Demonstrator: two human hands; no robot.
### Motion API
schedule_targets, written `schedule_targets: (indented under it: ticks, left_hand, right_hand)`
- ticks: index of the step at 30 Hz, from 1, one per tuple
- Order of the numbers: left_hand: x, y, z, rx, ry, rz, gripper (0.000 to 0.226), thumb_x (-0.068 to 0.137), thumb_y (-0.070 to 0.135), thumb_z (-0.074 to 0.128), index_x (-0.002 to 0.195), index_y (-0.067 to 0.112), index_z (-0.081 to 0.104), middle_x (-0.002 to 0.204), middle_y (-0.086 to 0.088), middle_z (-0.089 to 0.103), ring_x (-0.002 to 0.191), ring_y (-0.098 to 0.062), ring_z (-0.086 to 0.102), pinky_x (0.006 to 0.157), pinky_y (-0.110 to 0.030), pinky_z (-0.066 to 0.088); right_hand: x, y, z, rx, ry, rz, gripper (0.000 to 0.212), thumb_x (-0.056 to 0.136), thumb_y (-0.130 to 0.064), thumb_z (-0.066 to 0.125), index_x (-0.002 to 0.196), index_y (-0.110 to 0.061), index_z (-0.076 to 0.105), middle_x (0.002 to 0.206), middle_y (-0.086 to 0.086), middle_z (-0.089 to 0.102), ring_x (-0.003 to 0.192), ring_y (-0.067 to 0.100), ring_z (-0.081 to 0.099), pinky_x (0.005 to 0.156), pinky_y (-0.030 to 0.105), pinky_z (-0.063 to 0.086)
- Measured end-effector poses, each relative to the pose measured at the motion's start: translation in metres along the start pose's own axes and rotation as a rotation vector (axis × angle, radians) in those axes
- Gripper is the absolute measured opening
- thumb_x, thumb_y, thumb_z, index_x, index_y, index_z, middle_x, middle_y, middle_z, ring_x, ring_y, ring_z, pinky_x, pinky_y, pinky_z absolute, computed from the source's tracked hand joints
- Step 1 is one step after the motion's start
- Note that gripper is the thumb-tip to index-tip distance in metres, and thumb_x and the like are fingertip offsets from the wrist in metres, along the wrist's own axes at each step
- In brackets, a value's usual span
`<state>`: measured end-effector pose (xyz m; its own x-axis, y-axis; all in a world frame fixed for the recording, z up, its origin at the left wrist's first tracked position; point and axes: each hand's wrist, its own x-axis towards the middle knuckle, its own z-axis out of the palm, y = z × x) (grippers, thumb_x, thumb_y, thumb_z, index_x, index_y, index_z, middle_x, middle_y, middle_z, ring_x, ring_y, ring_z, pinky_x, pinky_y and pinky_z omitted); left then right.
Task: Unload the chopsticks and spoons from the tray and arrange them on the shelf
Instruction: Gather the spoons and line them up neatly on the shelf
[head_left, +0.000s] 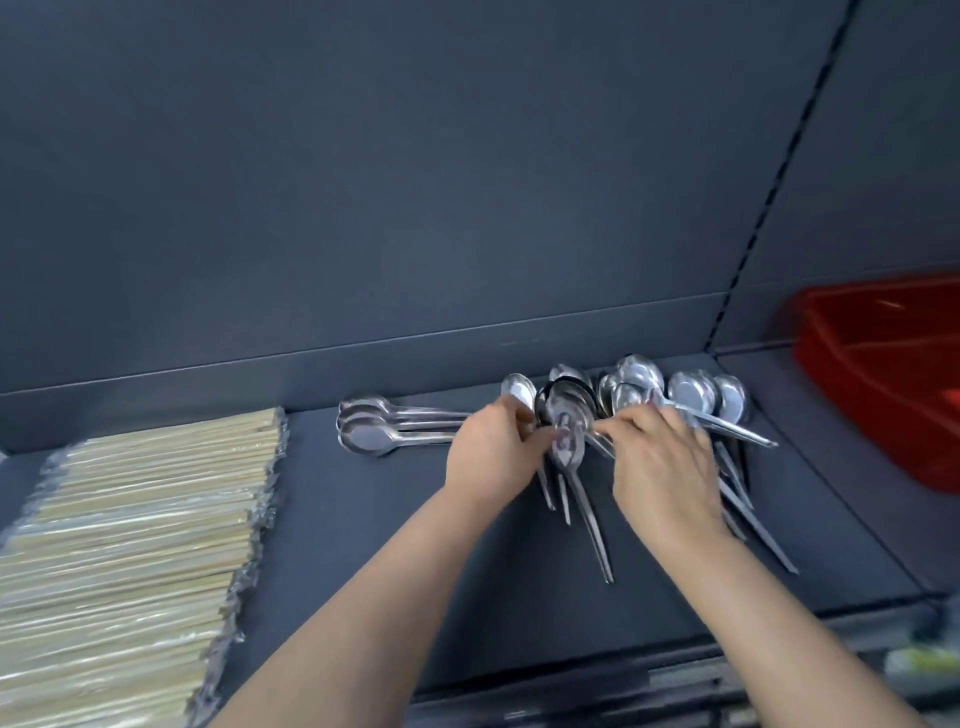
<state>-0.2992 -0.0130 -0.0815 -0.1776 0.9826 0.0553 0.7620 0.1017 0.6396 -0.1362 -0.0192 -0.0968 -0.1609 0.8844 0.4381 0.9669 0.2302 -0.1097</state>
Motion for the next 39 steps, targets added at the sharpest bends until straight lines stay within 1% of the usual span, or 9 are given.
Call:
schedule_targets:
  ticks: [7,13,15,17,19,21,25,29,39]
  left_hand:
    - [0.010,0.021,0.024,-0.105,-0.006,-0.100,0.015,0.086,0.024,0.063,0.098,0.016,0.059,0.073,0.003,0.063,0.070,-0.019,0.060,0.065,-0.026,0.045]
    - [0.010,0.043,0.031,-0.453,-0.044,-0.221,0.009,0.089,0.010,0.059,0.080,0.011,0.059,0.072,-0.003,0.060,0.058,-0.014,0.059,0.053,-0.026,0.056]
    - [0.010,0.048,0.032,-0.567,-0.074,-0.275,0.014,0.090,0.008,0.057,0.076,0.009,0.058,0.068,-0.005,0.059,0.058,-0.014,0.058,0.051,-0.025,0.052]
    - [0.010,0.051,0.031,-0.623,-0.080,-0.275,0.014,0.091,0.012,0.059,0.077,0.009,0.060,0.066,-0.005,0.060,0.059,-0.016,0.058,0.052,-0.026,0.051]
    - [0.016,0.048,0.030,-0.467,0.027,-0.214,0.014,0.090,0.024,0.061,0.089,0.010,0.064,0.074,-0.002,0.064,0.068,-0.018,0.061,0.061,-0.030,0.052]
    - [0.024,0.039,0.028,-0.177,0.158,-0.184,0.023,0.089,0.033,0.061,0.101,0.014,0.061,0.091,0.000,0.063,0.085,-0.021,0.060,0.075,-0.031,0.048]
    - [0.031,0.033,0.031,0.135,0.092,-0.193,0.020,0.086,0.037,0.059,0.090,0.017,0.060,0.095,-0.004,0.063,0.086,-0.027,0.058,0.068,-0.029,0.038]
    - [0.032,0.037,0.030,0.180,0.076,-0.201,0.015,0.090,0.031,0.055,0.085,0.016,0.056,0.088,-0.002,0.064,0.081,-0.027,0.057,0.064,-0.029,0.038]
    - [0.029,0.047,0.036,0.338,0.009,-0.162,0.031,0.079,0.044,0.067,0.099,0.021,0.061,0.108,-0.001,0.058,0.092,-0.027,0.062,0.069,-0.029,0.043]
  right_hand:
    - [-0.001,0.027,-0.018,0.300,-0.150,0.132,0.027,0.095,-0.017,0.052,0.116,-0.026,0.067,0.112,-0.007,0.065,0.108,0.019,0.055,0.086,0.035,0.046]
    - [0.009,0.028,-0.022,0.833,-0.618,0.352,0.046,0.094,-0.039,0.051,0.137,-0.023,0.046,0.108,-0.008,0.063,0.095,0.014,0.066,0.090,0.043,0.052]
    - [0.010,0.032,-0.018,0.857,-0.683,0.363,0.030,0.095,-0.034,0.049,0.122,-0.020,0.052,0.107,-0.001,0.063,0.092,0.016,0.066,0.083,0.040,0.056]
    - [0.012,0.032,-0.018,0.985,-0.710,0.421,0.011,0.100,-0.017,0.040,0.096,-0.016,0.050,0.093,0.005,0.063,0.070,0.015,0.065,0.060,0.030,0.056]
    - [0.015,0.035,-0.018,1.040,-0.631,0.482,0.019,0.099,-0.006,0.032,0.092,-0.017,0.046,0.082,0.005,0.059,0.057,0.013,0.056,0.045,0.024,0.044]
    - [0.018,0.044,-0.014,1.018,-0.533,0.527,0.020,0.098,-0.007,0.032,0.100,-0.019,0.047,0.080,0.000,0.059,0.056,0.011,0.050,0.047,0.023,0.038]
    - [0.022,0.057,-0.011,0.987,-0.509,0.545,0.033,0.100,-0.012,0.034,0.130,-0.020,0.045,0.080,-0.006,0.061,0.058,0.010,0.050,0.053,0.021,0.036]
    - [0.026,0.060,-0.010,0.964,-0.505,0.540,0.039,0.100,-0.011,0.034,0.138,-0.018,0.040,0.083,-0.008,0.061,0.060,0.008,0.054,0.057,0.022,0.040]
    - [0.028,0.054,-0.011,1.062,-0.507,0.577,0.046,0.099,-0.003,0.032,0.144,-0.014,0.033,0.089,0.000,0.060,0.077,0.013,0.067,0.055,0.025,0.051]
